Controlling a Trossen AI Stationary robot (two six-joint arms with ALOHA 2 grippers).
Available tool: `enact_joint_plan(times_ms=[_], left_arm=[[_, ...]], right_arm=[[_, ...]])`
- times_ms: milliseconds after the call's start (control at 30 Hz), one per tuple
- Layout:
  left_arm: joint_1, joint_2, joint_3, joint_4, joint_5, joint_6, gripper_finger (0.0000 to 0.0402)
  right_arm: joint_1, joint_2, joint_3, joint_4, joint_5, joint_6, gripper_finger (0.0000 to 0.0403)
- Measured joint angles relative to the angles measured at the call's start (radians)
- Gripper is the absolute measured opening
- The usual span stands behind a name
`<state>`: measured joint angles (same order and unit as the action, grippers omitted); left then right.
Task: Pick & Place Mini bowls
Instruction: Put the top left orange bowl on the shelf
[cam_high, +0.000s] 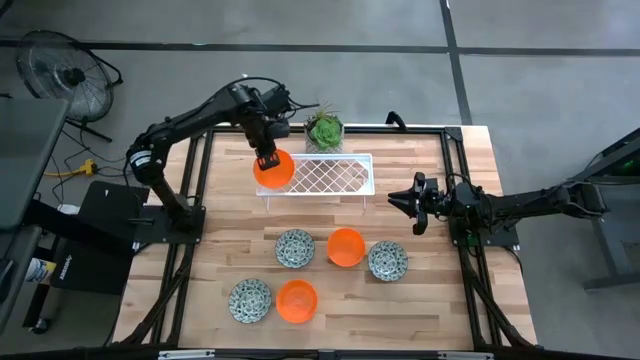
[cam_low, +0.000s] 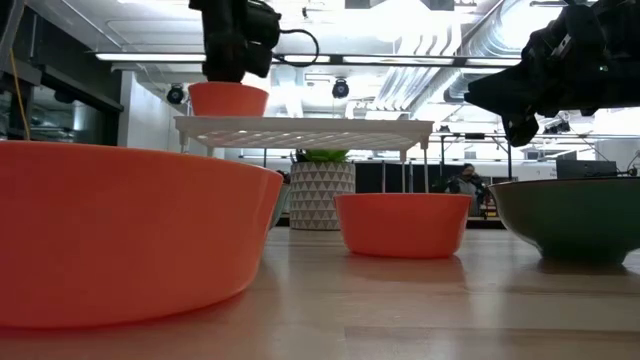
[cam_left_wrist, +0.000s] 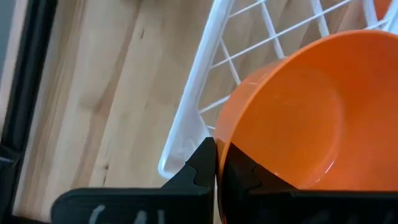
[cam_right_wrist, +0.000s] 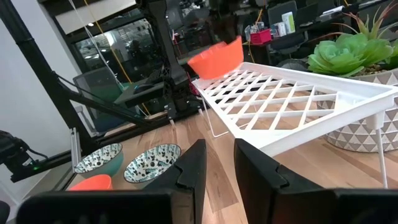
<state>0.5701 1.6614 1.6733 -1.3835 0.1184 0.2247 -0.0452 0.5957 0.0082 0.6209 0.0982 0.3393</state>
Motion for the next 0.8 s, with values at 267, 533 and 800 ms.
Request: enact_joint_plan(times_ms=[267,533,800], left_arm=[[0.000,0.007,0.002,0.026,0.018,0.017,0.0000],[0.000,0.007,0.002,0.051,0.058,0.015,0.0000],[0.000,0.007,0.002,0.050,0.059,0.028,0.0001]], right_arm=[[0.000,0.000,0.000,0.000,0.000,0.000,0.0071],[0.000,0.000,0.000,0.000,0.000,0.000,0.0071],[0.000,0.000,0.000,0.000,0.000,0.000,0.0071]])
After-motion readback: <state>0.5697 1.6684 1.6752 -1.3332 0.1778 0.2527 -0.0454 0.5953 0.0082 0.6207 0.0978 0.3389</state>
